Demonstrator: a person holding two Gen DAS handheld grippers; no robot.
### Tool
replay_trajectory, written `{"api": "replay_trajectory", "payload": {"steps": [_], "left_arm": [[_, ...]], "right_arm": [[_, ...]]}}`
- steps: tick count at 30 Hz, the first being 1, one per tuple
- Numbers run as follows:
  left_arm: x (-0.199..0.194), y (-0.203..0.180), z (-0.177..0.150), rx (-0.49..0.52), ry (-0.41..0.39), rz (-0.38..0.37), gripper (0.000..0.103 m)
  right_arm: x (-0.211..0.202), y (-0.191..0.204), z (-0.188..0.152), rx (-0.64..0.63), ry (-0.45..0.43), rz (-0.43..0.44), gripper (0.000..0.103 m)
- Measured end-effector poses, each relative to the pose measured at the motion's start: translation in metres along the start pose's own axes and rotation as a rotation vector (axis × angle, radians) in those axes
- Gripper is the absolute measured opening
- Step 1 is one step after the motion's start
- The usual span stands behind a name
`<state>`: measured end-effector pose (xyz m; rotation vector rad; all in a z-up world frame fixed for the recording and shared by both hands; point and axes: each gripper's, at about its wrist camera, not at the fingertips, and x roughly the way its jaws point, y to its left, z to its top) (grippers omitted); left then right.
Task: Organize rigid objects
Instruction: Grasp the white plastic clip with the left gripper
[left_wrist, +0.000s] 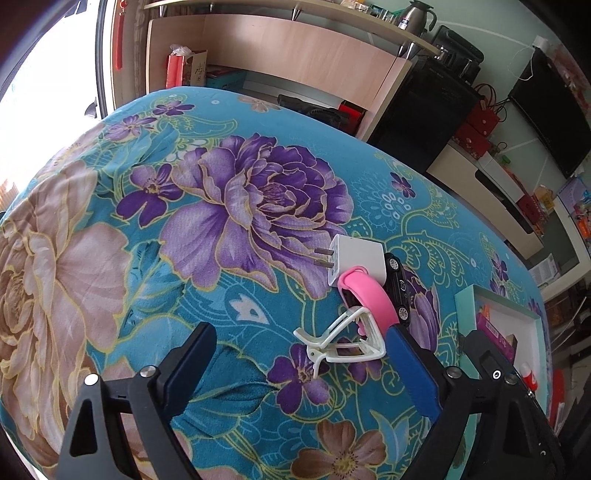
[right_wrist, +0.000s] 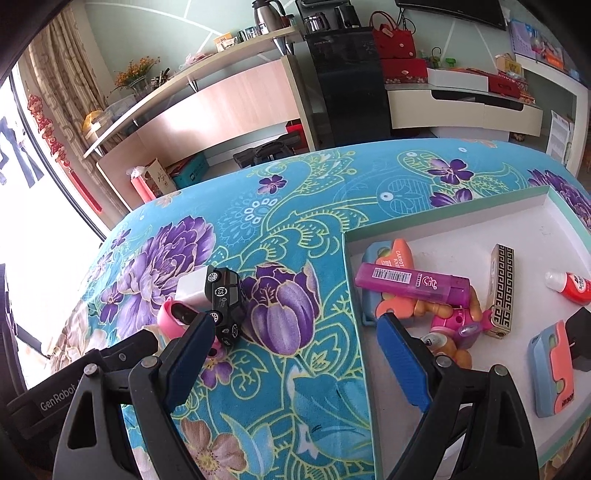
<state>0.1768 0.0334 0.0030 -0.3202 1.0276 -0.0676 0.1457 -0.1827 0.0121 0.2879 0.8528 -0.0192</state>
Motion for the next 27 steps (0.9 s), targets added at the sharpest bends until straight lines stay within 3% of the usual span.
{"api": "replay_trajectory", "payload": {"steps": [10,19,27], "left_arm": [[0.011,-0.007,-0.004,0.019,0.057,-0.040,0.095],[0.029,-0.011,-0.010,0.049,0.104,-0.002,0.092],[0.031,-0.012,-0.011,0.078,0.087,0.030,0.085]], "right_arm": [[-0.003,-0.007,0.002,0.027,-0.010,-0.005,0.090],[-0.002,-0.007,0.002,0.025,0.000,-0.004,0.090],[0.001,-0.005,0.001,0.021,0.010,-0.001,0.090]]}}
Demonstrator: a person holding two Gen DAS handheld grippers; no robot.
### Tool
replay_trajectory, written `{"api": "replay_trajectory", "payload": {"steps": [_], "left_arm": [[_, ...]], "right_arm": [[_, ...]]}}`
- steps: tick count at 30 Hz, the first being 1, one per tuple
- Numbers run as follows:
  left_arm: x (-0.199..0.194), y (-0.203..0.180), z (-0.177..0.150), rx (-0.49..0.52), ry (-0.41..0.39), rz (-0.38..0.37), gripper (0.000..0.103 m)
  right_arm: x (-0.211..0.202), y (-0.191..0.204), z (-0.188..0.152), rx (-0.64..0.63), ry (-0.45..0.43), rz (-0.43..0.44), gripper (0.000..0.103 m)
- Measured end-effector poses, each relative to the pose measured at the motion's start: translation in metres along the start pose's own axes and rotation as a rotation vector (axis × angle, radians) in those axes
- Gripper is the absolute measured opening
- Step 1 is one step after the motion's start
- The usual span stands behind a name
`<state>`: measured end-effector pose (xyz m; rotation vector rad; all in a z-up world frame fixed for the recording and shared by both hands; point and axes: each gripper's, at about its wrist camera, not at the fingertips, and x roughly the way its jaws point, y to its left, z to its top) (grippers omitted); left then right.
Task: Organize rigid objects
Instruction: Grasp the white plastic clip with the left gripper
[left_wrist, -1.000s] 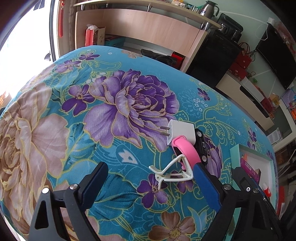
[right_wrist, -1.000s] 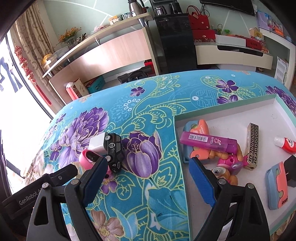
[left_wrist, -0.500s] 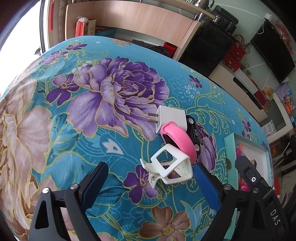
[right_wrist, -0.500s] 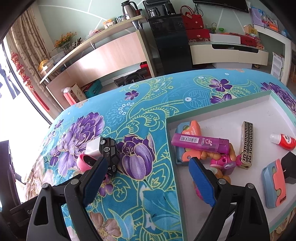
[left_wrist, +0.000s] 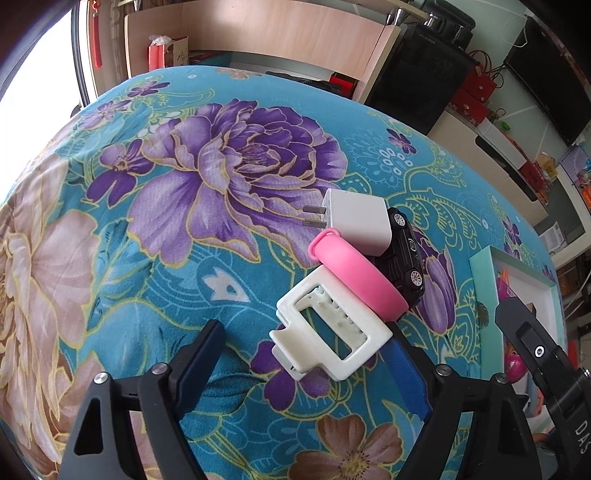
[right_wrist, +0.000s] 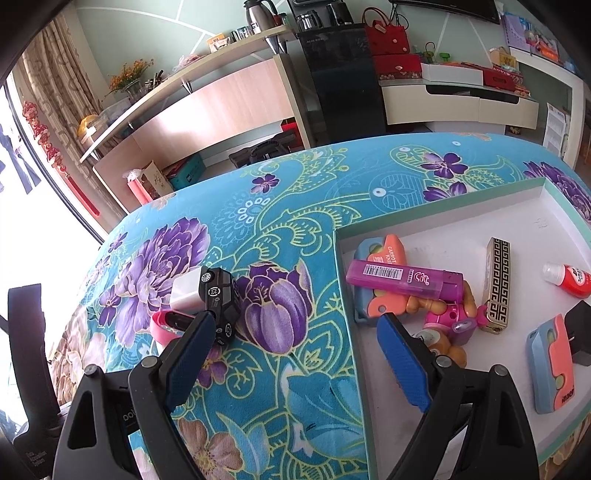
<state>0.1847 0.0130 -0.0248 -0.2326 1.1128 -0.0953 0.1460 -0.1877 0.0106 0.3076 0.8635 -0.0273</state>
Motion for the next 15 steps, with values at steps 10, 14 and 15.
{"api": "replay_trajectory", "payload": {"steps": [10,14,15], "left_arm": [[-0.002,-0.004,0.001,0.043,-0.013,0.001,0.062],[-0.008,0.002,0.004,0.019,-0.025,0.011,0.062],[-0.010,0.005,0.005,0.012,-0.031,0.021,0.062]], "right_arm": [[0.002,0.002,0.000,-0.008,0.007,-0.002,0.090],[0.003,0.003,-0.001,-0.012,0.011,0.002,0.090],[0.003,0.003,-0.001,-0.016,0.012,0.004,0.090]]}}
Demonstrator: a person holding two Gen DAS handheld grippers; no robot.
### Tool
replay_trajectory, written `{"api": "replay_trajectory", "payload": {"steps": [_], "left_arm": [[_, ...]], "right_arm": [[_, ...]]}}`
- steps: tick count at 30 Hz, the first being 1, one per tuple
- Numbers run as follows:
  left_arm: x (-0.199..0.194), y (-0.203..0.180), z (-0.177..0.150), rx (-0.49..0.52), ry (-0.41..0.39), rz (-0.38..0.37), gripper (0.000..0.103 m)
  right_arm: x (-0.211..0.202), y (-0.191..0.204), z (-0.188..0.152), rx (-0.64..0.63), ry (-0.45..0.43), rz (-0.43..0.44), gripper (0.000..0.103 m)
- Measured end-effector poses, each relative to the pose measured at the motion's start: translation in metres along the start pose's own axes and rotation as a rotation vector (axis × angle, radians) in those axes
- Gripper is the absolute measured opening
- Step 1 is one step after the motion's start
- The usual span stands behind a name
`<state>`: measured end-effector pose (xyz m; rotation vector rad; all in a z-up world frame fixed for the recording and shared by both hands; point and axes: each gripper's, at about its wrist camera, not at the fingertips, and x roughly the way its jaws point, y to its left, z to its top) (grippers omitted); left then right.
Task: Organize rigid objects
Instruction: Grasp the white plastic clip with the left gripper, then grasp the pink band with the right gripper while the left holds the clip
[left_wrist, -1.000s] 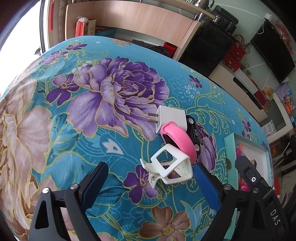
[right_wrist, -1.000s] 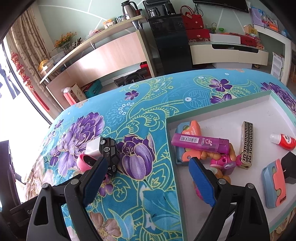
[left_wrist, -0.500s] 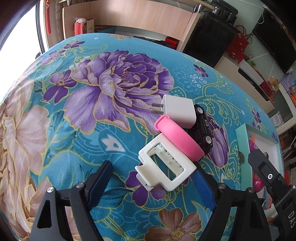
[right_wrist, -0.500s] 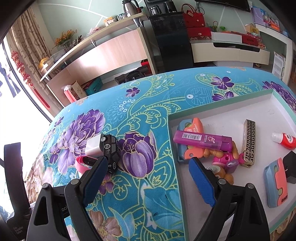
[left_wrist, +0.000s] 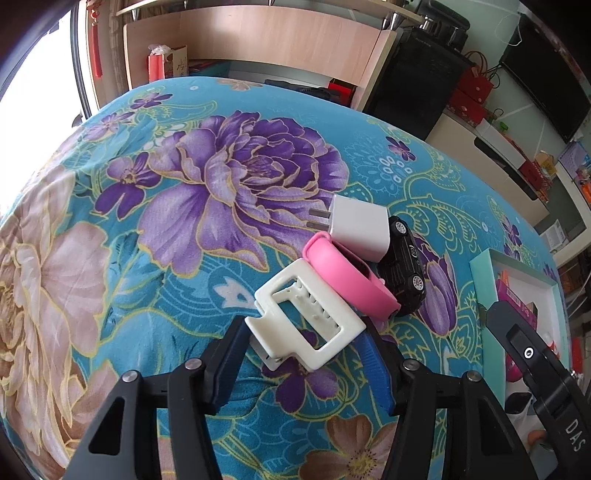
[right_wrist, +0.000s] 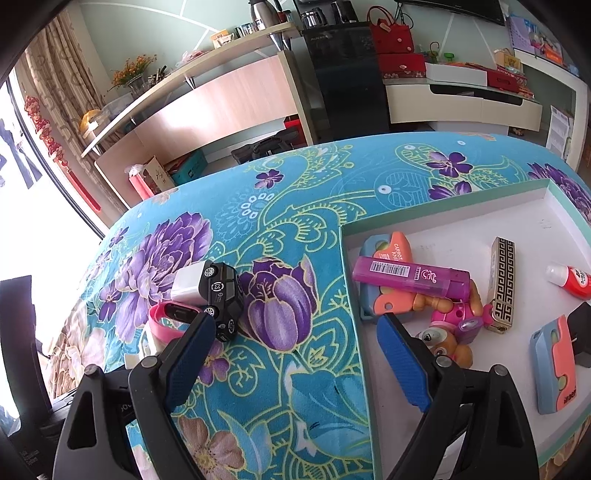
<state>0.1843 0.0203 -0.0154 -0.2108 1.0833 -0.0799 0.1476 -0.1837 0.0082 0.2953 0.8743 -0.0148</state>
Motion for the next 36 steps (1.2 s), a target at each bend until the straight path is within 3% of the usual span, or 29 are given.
{"api": "replay_trajectory", "payload": {"steps": [15,21,26,36], "left_arm": [[-0.038,0.072,0.009,-0.204,-0.129,0.162,0.061],[-0.038,0.081,0.008,-0.228,-0.125,0.169,0.060],[-0.036,0.089,0.006,-0.251,-0.118,0.159,0.054],[-0.023,0.100,0.003,-0.282,-0.074,0.129,0.053]], "right_arm": [[0.014,0.043,-0.010,-0.115,0.029,0.084,0.090],[0.026,0.065,-0.020,-0.148,0.063,0.133,0.089],[0.037,0.082,-0.028,-0.172,0.098,0.160,0.081],[0.058,0.101,-0.036,-0.209,0.124,0.140,0.074]]}}
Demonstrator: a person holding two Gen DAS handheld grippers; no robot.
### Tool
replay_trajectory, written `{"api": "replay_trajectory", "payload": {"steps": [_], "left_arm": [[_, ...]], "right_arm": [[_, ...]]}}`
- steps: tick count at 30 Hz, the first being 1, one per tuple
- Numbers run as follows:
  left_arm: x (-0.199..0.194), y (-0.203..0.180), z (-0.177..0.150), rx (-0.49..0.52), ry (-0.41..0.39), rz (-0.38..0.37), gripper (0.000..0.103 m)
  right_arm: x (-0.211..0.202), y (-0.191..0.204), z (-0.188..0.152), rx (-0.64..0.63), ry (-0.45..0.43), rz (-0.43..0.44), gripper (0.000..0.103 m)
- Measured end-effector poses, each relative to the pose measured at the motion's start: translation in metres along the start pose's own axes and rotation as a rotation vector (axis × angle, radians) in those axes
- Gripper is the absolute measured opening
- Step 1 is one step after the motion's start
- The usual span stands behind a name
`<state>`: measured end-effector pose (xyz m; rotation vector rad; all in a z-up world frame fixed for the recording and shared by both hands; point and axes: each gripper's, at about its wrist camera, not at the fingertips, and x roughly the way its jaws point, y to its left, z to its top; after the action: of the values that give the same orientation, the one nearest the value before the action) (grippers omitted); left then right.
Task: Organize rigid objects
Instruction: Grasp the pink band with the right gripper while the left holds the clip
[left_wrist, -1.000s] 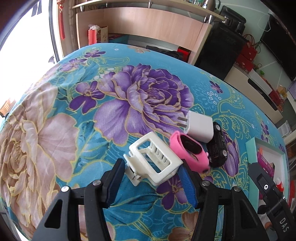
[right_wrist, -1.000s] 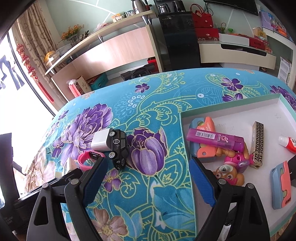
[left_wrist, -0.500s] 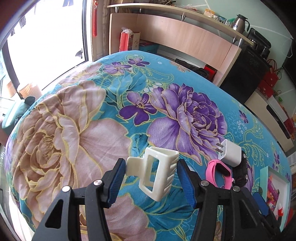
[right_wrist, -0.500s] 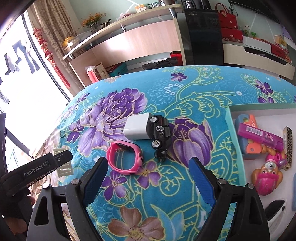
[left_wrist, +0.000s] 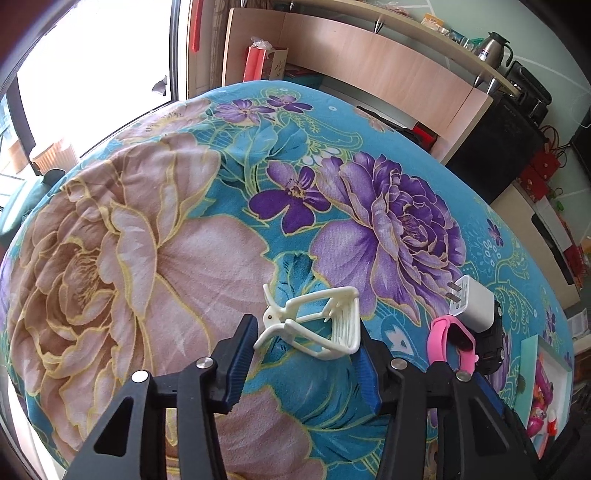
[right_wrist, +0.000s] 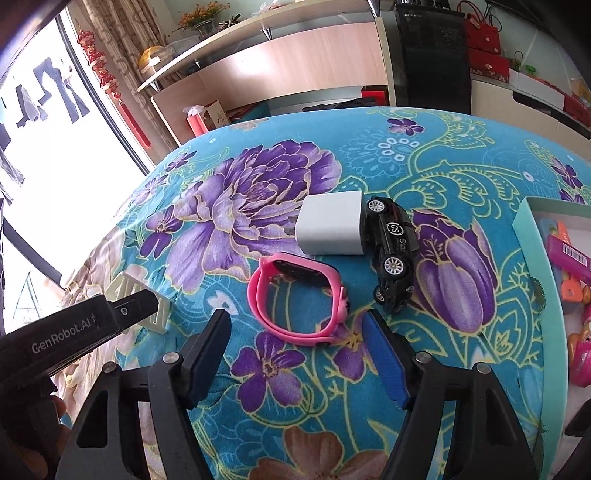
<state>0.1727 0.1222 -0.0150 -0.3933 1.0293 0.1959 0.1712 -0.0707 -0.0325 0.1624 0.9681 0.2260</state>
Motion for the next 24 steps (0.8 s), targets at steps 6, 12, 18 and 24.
{"api": "replay_trajectory", "payload": {"steps": [6,12,18,24], "left_arm": [[0.012,0.004,0.002,-0.010,0.000,-0.011,0.053],[0.012,0.005,0.004,-0.011,-0.013,-0.014,0.053],[0.011,0.004,0.003,-0.008,-0.016,-0.005,0.051],[0.002,0.001,0.004,-0.002,-0.031,-0.017,0.050]], "right_arm": [[0.007,0.002,0.003,-0.013,-0.018,-0.036,0.070],[0.010,0.006,0.003,-0.041,-0.023,-0.064,0.070],[0.009,0.004,0.004,-0.035,-0.028,-0.071,0.060],[0.001,0.001,0.005,-0.024,-0.037,-0.049,0.059]]}}
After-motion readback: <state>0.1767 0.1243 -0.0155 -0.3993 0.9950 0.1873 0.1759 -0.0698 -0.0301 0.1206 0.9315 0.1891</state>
